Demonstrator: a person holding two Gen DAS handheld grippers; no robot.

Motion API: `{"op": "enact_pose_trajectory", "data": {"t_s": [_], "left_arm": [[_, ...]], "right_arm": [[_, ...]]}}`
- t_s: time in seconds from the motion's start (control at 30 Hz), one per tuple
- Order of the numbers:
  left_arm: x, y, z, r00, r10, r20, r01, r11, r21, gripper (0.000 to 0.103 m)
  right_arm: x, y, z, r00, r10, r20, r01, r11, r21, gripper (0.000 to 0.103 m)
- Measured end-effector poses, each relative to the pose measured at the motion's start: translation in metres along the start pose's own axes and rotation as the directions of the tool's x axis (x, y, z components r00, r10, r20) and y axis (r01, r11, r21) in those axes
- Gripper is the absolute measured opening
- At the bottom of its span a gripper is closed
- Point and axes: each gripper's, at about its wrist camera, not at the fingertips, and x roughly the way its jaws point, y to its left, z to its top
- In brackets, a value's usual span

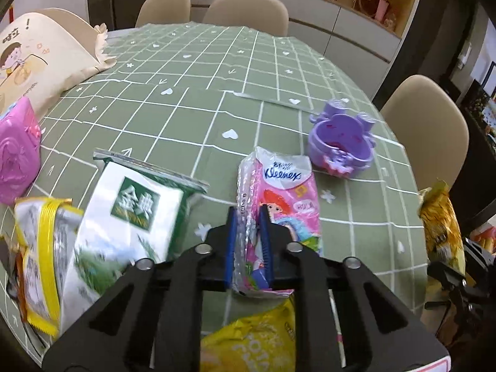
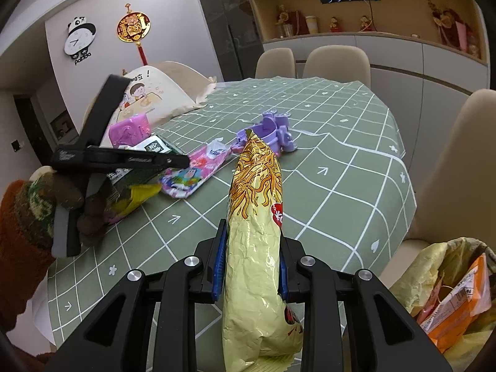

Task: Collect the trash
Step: 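Carry the tissue pack and gold bag to the bin and release both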

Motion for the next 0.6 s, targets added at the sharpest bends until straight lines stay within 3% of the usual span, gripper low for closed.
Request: {"op": "enact_pose_trajectory", "data": {"t_s": [0.27, 0.6], "left_arm": [[-0.041, -0.024, -0.021, 0.993, -0.034, 0.115, 0.035, 0.999, -0.012, 0.005], [-0.077, -0.084, -0.031, 0.977, -0.086, 0.195, 0.070, 0.994, 0.089, 0.005]], "right_arm": [[-0.017, 0.010, 0.005, 0.999, -0.043, 0.014, 0.044, 0.998, -0.045, 0.026], [-0.058, -0.007, 0.003, 0.994, -0.092, 0.067, 0.093, 0.995, -0.021, 0.026]]}}
